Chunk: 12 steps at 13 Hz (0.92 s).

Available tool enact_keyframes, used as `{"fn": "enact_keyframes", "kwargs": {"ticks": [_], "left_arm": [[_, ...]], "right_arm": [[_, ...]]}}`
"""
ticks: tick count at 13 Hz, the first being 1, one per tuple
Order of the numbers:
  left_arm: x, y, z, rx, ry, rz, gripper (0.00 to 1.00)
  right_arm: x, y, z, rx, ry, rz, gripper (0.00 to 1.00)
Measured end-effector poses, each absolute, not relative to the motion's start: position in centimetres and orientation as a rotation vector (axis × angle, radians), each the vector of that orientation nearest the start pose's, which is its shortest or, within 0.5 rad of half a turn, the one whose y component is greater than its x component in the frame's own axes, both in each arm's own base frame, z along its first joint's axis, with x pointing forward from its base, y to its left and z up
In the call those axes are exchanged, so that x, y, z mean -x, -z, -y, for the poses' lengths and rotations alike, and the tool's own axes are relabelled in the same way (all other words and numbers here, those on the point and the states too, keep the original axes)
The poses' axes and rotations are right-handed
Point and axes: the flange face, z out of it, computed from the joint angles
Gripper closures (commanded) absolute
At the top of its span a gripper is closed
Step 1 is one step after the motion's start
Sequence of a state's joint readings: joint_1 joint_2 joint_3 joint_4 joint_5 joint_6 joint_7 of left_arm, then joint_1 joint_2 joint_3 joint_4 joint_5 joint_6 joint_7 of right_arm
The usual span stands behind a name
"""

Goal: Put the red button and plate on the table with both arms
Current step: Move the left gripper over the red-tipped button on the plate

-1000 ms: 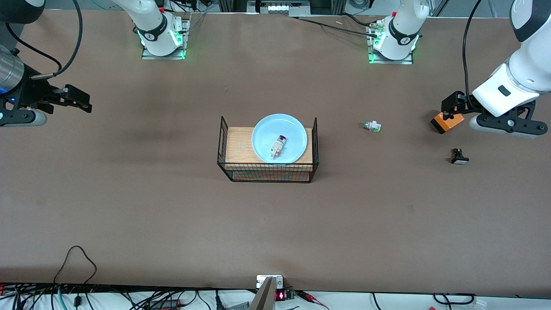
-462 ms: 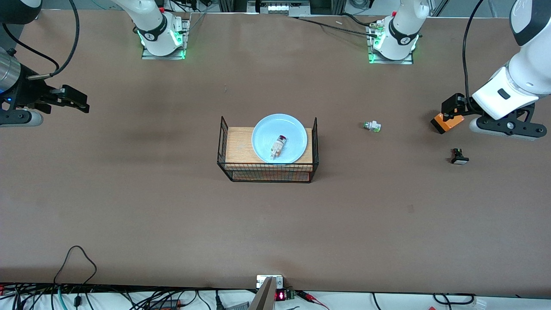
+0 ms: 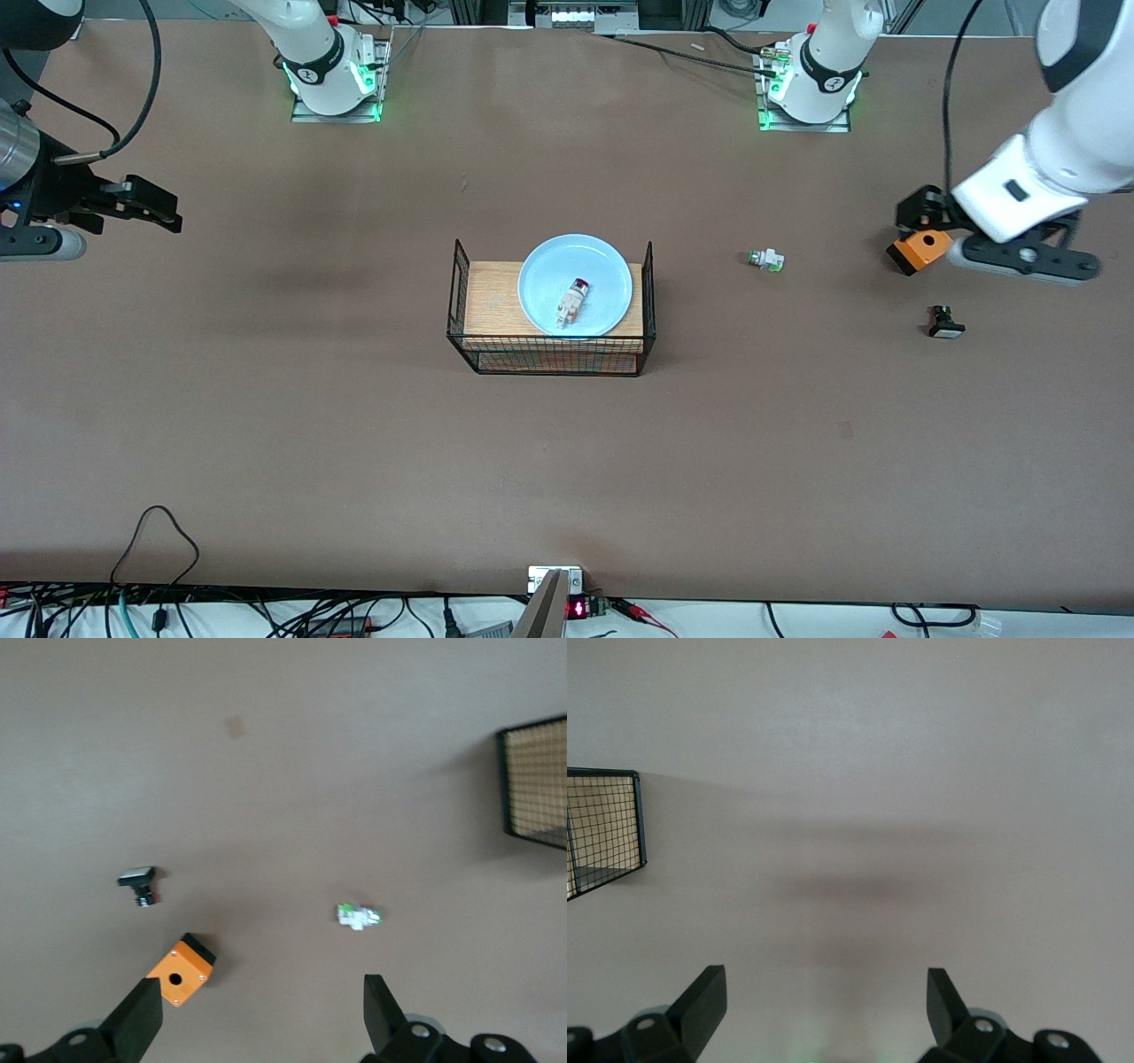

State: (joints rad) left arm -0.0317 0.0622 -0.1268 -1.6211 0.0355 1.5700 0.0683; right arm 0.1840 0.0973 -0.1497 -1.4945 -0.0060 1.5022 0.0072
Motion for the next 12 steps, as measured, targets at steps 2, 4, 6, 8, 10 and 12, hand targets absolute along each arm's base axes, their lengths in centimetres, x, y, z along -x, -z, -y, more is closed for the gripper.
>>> {"fn": "enact_keyframes", "kwargs": {"ticks": [2, 4, 6, 8, 10, 12], "left_arm": [[-55.2, -56.8, 13.3, 3.122, -0.181, -0.477, 0.00], [-54.4, -57.4, 18.6, 3.123, -0.140, -0.628, 0.00], [-54.6, -56.9, 23.8, 3.141, -0.056, -0.767, 0.00], [-55.0, -54.9, 29.2, 3.182, 0.030, -0.893, 0.00], [-55.4, -52.8, 32.5, 3.229, 0.053, -0.959, 0.00], [-55.4, -51.0, 36.5, 3.262, 0.106, -1.024, 0.00]], "right_arm": [[-57.6, -60.0, -1.9, 3.160, -0.139, 0.031, 0.00], [-57.6, -60.0, -1.9, 3.160, -0.140, 0.030, 0.00], [-57.6, -60.0, -1.9, 3.160, -0.139, 0.030, 0.00], [-57.6, -60.0, -1.9, 3.160, -0.139, 0.030, 0.00], [-57.6, -60.0, -1.9, 3.160, -0.139, 0.030, 0.00], [-57.6, -60.0, -1.9, 3.160, -0.138, 0.031, 0.00]]}}
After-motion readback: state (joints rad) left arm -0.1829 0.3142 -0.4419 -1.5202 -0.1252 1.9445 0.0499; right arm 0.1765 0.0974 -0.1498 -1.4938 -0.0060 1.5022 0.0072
